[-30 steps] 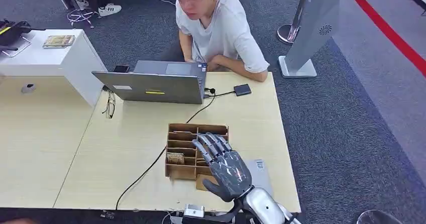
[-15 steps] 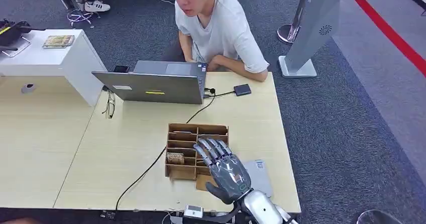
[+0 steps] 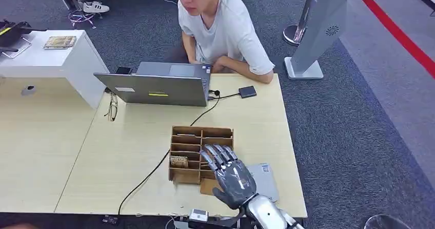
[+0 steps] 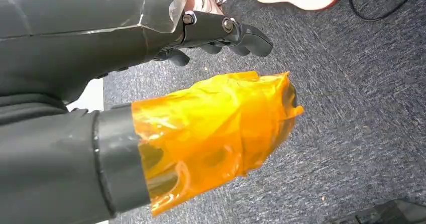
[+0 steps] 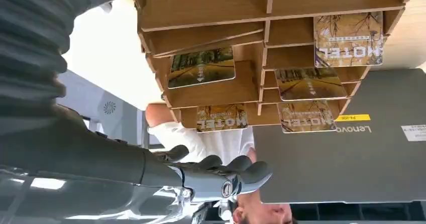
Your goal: Pass the card to the sensor for recognition and then transmit it.
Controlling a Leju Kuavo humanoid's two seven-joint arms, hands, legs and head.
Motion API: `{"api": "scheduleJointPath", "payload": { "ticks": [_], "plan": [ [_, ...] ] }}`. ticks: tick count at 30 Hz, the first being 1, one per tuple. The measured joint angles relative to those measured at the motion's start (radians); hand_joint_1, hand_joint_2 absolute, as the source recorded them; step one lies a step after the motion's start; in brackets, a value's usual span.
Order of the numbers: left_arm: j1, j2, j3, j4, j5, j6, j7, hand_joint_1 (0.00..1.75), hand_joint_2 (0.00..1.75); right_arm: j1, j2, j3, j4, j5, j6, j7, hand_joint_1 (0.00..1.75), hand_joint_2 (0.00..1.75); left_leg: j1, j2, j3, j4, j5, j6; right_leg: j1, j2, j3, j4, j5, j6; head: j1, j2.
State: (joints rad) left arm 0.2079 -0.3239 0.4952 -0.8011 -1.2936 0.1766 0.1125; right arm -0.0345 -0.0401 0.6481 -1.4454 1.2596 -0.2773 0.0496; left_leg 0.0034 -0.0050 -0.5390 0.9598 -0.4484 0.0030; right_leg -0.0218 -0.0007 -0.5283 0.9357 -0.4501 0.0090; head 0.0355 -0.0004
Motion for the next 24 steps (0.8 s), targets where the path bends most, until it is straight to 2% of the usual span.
{"api": "scheduleJointPath", "payload": {
  "ticks": [5,8,14,18,24],
  "plan": [
    [0.0,0.0,0.0,0.0,-0.006,0.0,0.0,0.0,0.0,-0.01,0.0,0.0,0.01,0.0,0.001,0.002,0.26,1.75,0.0,0.0,0.0,0.0,0.0,0.0,0.0,0.0,0.0,0.0,0.0,0.0,0.0,0.0],
    [0.0,0.0,0.0,0.0,-0.009,0.001,0.0,0.0,0.0,-0.018,0.002,0.0,0.015,0.0,0.002,0.002,0.45,1.75,0.0,0.0,0.0,0.0,0.0,0.0,0.0,0.0,0.0,0.0,0.0,0.0,0.0,0.0],
    [-0.001,0.0,0.0,0.0,-0.017,0.002,-0.002,0.0,0.0,-0.034,0.005,0.0,0.021,0.0,0.008,0.005,0.44,1.75,0.0,0.0,0.0,0.0,0.0,0.0,0.0,0.0,0.0,0.0,0.0,0.0,0.0,0.0],
    [-0.001,0.0,0.0,0.0,-0.023,0.002,-0.003,0.0,0.0,-0.045,0.009,-0.001,0.029,0.0,0.011,0.008,0.61,1.75,0.0,0.0,0.0,0.0,0.0,0.0,0.0,0.0,0.0,0.0,0.0,0.0,0.0,0.0],
    [-0.001,0.0,0.0,0.0,-0.029,0.002,-0.004,0.0,0.0,-0.059,0.012,-0.002,0.045,0.0,0.02,0.013,0.73,1.75,0.0,0.0,0.0,0.0,0.0,0.0,0.0,0.0,0.0,0.0,0.0,0.0,0.0,0.0]
  ]
}}
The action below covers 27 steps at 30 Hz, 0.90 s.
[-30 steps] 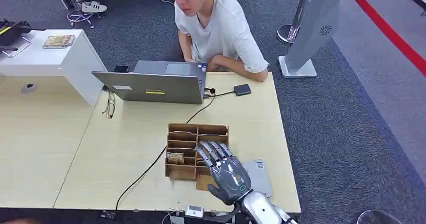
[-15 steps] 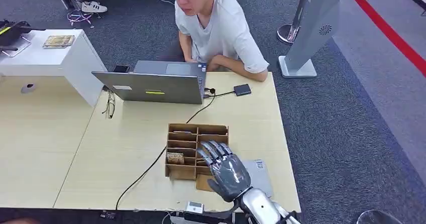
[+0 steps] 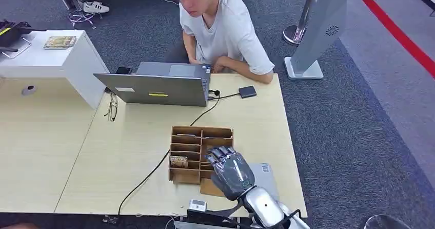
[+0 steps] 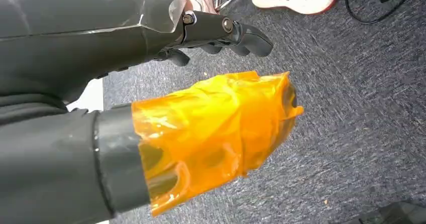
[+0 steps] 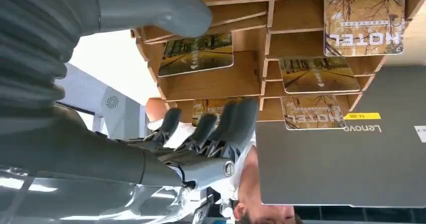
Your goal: Pass the card to the sensor for recognition and then transmit it.
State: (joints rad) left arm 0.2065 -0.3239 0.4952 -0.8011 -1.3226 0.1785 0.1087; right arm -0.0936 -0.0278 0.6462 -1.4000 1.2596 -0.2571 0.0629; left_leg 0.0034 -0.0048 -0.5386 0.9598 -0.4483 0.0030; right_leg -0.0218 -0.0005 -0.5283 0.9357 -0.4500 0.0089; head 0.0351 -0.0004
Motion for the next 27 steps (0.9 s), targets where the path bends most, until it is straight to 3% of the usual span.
{"api": "scheduleJointPath", "payload": {
  "ticks": [17,27],
  "plan": [
    [-0.002,0.0,0.0,0.0,-0.014,0.0,-0.001,0.0,0.0,-0.024,0.009,-0.021,0.045,-0.004,0.01,0.012,0.72,1.75,0.0,0.0,0.0,0.0,0.0,0.0,0.0,0.0,0.0,0.0,0.0,0.0,0.0,0.0],
    [-0.002,0.0,0.0,0.0,-0.017,0.0,-0.001,0.0,0.0,-0.033,0.014,-0.031,0.06,-0.005,0.017,0.018,0.82,1.75,0.0,0.0,0.0,0.0,0.0,0.0,0.0,0.0,0.0,0.0,0.0,0.0,0.0,0.0]
  ]
}}
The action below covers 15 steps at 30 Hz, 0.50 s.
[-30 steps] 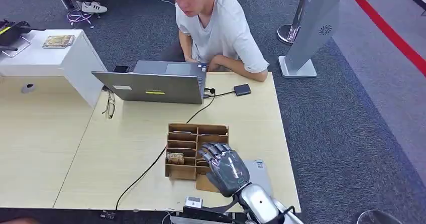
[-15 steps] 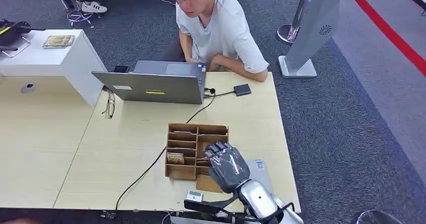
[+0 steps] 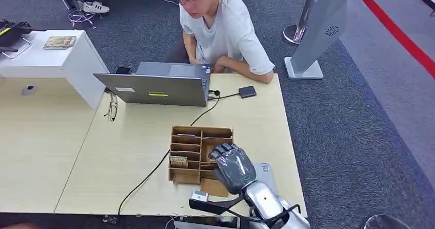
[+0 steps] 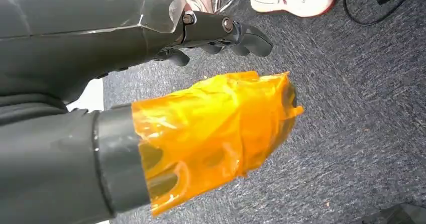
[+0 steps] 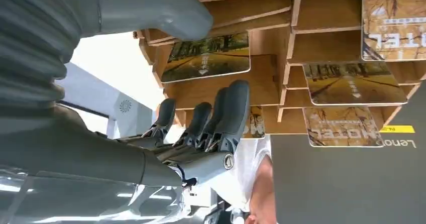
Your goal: Pass the card to the sensor for recognition and then transmit it.
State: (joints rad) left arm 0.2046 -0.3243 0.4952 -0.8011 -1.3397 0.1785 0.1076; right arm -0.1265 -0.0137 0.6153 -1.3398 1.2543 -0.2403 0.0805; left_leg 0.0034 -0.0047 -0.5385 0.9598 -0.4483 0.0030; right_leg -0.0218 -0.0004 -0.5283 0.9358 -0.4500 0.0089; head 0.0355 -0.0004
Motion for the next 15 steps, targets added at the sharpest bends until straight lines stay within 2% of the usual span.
{"api": "scheduleJointPath", "payload": {
  "ticks": [5,7,10,15],
  "plan": [
    [0.0,0.0,0.0,0.0,-0.001,0.0,0.0,0.0,0.0,-0.005,0.0,-0.013,0.008,0.0,0.003,0.003,0.8,1.75,0.0,0.0,0.0,0.0,0.0,0.0,0.0,0.0,0.0,0.0,0.0,0.0,0.0,0.0],
    [0.0,0.0,0.0,0.0,-0.001,0.0,0.0,0.0,0.0,-0.006,0.0,-0.015,0.011,0.0,0.003,0.003,0.89,1.75,0.0,0.0,0.0,0.0,0.0,0.0,0.0,0.0,0.0,0.0,0.0,0.0,0.0,0.0],
    [0.0,0.0,0.0,0.0,-0.001,0.0,0.0,0.0,0.0,-0.006,0.0,-0.017,0.013,0.0,0.003,0.005,0.84,1.75,0.0,0.0,0.0,0.0,0.0,0.0,0.0,0.0,0.0,0.0,0.0,0.0,0.0,0.0],
    [0.0,0.0,0.0,0.0,-0.001,0.0,0.002,0.0,0.0,-0.006,0.0,-0.021,0.023,0.0,0.003,0.007,0.86,1.75,0.0,0.0,0.0,0.0,0.0,0.0,0.0,0.0,0.0,0.0,0.0,0.0,0.0,0.0]
  ]
}}
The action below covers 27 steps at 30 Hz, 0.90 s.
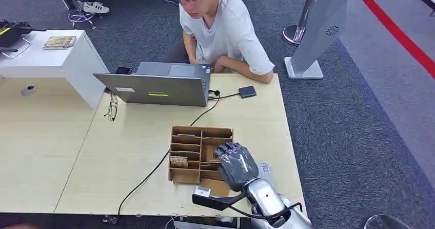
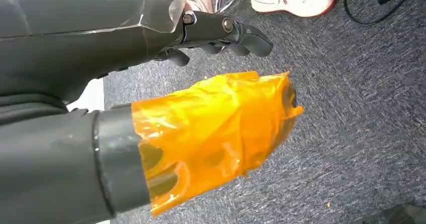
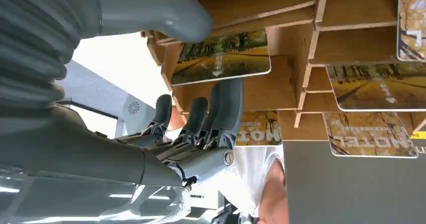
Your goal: Pass the card to the sensor for recognition and then transmit it.
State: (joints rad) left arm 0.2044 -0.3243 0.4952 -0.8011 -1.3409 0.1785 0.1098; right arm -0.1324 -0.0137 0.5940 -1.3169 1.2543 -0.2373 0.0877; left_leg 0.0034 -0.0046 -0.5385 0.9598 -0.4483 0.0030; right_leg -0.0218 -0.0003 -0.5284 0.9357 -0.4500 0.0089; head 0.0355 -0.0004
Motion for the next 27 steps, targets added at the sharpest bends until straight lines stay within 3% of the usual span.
{"api": "scheduleJointPath", "payload": {
  "ticks": [9,14,20,27],
  "plan": [
    [0.0,0.0,0.0,0.0,-0.001,0.0,0.002,0.0,0.0,0.0,0.0,-0.008,0.013,0.0,0.0,0.002,1.03,1.75,0.0,0.0,0.0,0.0,0.0,0.0,0.0,0.0,0.0,0.0,0.0,0.0,0.0,0.0],
    [0.0,0.0,0.0,0.0,-0.004,0.0,0.003,0.0,0.0,0.0,0.0,-0.009,0.019,0.0,0.001,0.002,1.43,1.75,0.0,0.0,0.0,0.0,0.0,0.0,0.0,0.0,0.0,0.0,0.0,0.0,0.0,0.0],
    [0.0,0.0,0.0,0.0,-0.005,0.0,0.003,0.0,0.0,0.0,0.002,-0.014,0.02,0.0,0.001,0.003,1.61,1.75,0.0,0.0,0.0,0.0,0.0,0.0,0.0,0.0,0.0,0.0,0.0,0.0,0.0,0.0],
    [0.0,0.0,0.0,0.0,-0.005,0.0,0.003,0.0,0.0,-0.001,0.003,-0.015,0.021,0.0,-0.004,0.003,1.68,1.75,0.0,0.0,0.0,0.0,0.0,0.0,0.0,0.0,0.0,0.0,0.0,0.0,0.0,0.0]
  ]
}}
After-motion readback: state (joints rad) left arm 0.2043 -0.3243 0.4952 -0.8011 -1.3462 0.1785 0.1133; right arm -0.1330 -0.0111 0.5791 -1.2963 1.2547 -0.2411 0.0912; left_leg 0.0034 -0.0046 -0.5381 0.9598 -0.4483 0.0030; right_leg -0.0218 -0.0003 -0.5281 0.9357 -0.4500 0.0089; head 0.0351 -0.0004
